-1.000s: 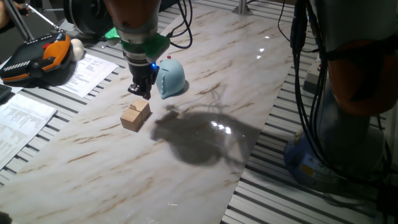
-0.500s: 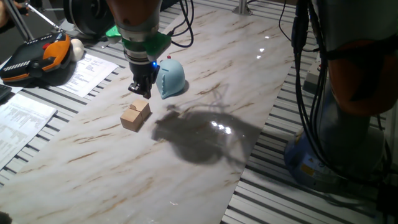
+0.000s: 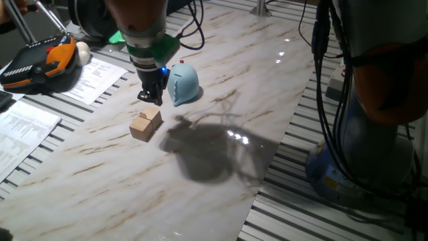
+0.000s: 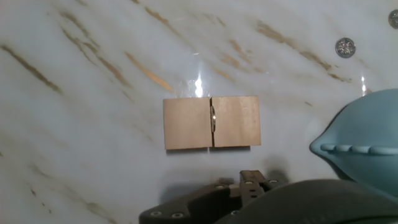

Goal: Drop coins into a piggy bank

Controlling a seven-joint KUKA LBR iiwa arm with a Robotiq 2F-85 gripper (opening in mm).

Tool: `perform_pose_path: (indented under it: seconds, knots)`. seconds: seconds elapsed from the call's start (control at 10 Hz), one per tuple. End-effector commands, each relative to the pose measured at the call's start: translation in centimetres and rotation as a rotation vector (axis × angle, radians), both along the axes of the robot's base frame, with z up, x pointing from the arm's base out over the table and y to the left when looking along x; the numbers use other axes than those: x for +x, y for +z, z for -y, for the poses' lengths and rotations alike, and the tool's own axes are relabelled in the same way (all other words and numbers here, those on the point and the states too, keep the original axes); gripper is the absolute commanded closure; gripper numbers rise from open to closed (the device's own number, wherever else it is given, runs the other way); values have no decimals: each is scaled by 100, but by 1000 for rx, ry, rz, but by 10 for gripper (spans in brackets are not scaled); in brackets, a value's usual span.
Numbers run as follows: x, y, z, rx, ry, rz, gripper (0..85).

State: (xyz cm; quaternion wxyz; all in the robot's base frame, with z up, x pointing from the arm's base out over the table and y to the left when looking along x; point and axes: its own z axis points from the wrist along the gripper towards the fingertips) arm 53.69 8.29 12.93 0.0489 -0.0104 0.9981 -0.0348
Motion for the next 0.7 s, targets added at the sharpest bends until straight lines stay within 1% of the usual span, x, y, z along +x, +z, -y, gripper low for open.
perform_pose_path:
  seconds: [0.0,0.1,0.2,0.3,0.4,0.6]
  knots:
    - [0,1,2,4,5,-9,850]
    - [0,1,2,-15,10,-8,850]
    - [0,1,2,-40,6,4,850]
    - [0,1,2,-51,5,6,850]
    - [0,1,2,-51,4,-6,850]
    - [0,1,2,-47,-6,-13,850]
